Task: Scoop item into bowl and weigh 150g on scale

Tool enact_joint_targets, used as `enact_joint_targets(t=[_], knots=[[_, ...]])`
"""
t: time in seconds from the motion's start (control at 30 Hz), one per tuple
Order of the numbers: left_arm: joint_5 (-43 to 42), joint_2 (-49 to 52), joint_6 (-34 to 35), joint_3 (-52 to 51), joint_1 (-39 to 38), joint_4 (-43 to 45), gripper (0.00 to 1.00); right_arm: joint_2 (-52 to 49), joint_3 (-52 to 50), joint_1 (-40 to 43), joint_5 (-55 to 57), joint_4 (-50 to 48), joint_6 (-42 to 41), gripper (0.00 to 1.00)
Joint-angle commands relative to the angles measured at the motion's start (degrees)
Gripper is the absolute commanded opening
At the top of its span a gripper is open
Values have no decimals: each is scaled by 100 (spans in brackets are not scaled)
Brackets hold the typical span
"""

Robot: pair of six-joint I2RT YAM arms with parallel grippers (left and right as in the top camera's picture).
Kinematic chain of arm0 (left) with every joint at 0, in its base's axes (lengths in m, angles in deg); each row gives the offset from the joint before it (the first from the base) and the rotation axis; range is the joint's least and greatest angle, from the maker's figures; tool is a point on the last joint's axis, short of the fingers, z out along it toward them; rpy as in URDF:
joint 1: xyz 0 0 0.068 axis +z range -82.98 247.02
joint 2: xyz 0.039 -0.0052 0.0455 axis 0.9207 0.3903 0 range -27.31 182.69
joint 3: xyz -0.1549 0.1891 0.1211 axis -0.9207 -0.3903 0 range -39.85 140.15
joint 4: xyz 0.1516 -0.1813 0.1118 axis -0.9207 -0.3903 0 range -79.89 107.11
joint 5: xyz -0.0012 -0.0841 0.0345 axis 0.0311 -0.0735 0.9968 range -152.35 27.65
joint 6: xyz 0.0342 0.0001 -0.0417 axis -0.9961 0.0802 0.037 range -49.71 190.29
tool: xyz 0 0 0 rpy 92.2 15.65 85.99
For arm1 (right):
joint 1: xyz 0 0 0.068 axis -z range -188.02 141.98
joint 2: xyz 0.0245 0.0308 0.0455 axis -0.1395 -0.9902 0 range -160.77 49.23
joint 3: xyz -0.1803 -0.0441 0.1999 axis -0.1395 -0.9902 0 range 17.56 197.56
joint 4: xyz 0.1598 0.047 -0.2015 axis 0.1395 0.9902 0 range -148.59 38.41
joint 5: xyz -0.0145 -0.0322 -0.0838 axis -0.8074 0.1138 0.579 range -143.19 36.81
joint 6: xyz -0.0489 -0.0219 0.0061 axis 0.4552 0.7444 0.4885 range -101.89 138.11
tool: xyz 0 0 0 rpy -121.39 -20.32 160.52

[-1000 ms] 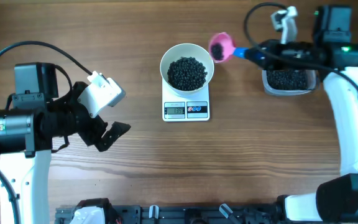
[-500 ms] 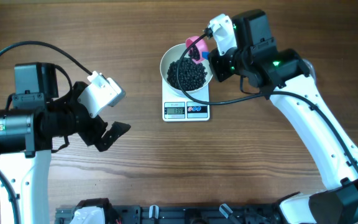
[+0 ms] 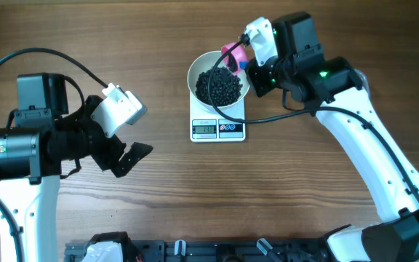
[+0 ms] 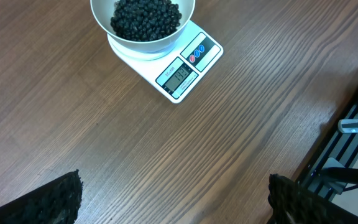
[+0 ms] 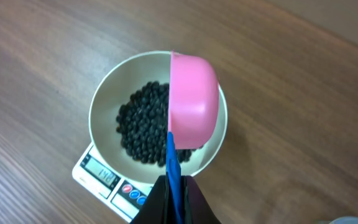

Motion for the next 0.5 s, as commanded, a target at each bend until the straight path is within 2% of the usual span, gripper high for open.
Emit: enact_joint_targets(t=[0.0, 0.2, 0.27, 0.37, 0.47], knots=[[9, 15, 55, -20, -22, -2, 100, 120, 61, -37, 293, -52, 50, 4], [9, 15, 52, -20, -22, -2, 100, 109, 61, -55, -39, -74, -11, 4], [9, 15, 55, -20, -22, -2, 100, 109, 61, -55, 415, -114, 50, 4], [9, 15, 52, -20, -22, -2, 100, 109, 61, -55, 61, -125, -48, 4], [9, 15, 55, -20, -22, -2, 100, 109, 61, -55, 710, -238, -37, 4]])
